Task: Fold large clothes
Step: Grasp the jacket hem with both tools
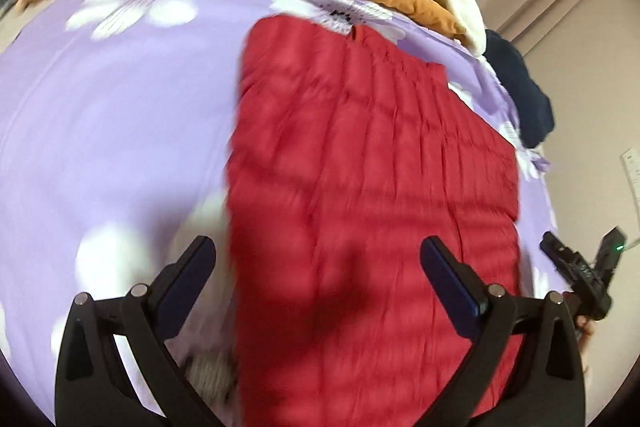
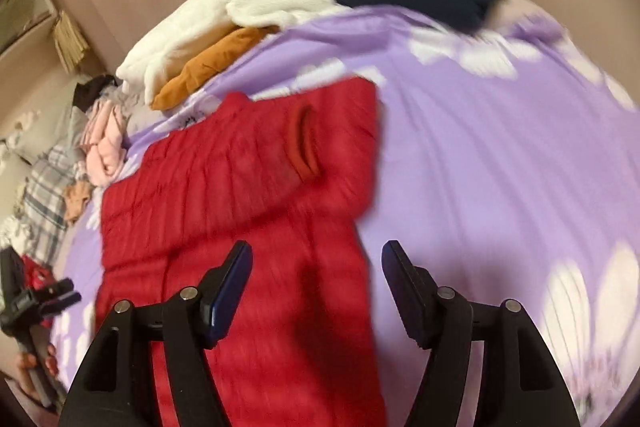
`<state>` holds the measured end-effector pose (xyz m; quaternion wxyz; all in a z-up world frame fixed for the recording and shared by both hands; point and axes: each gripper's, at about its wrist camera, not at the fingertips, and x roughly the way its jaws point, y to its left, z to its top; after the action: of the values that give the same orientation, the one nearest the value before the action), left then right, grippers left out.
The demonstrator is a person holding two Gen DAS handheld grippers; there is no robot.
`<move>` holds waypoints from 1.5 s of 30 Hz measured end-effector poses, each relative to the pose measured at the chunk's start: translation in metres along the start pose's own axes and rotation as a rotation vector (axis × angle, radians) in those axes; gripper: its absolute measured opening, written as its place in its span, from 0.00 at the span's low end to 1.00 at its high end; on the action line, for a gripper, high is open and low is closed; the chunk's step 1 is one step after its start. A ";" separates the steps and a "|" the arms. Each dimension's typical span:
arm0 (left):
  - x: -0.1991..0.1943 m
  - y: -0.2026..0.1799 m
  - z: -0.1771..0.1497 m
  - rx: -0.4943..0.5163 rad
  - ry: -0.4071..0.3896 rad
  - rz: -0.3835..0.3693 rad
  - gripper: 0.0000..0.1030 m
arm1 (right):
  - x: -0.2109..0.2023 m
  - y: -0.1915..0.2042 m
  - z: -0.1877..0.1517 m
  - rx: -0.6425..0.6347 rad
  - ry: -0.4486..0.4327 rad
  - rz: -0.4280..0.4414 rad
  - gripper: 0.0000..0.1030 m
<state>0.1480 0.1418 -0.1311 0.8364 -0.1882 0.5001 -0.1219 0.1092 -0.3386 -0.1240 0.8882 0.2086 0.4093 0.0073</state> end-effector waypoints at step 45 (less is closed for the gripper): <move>-0.021 0.017 -0.167 -0.320 0.174 -0.393 0.73 | -0.031 -0.036 -0.129 0.215 0.183 0.343 0.51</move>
<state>-0.0089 0.1333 -0.1939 0.7102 -0.4003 0.5368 -0.2172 -0.0115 -0.3305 -0.1899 0.8060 0.3670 0.4450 0.1334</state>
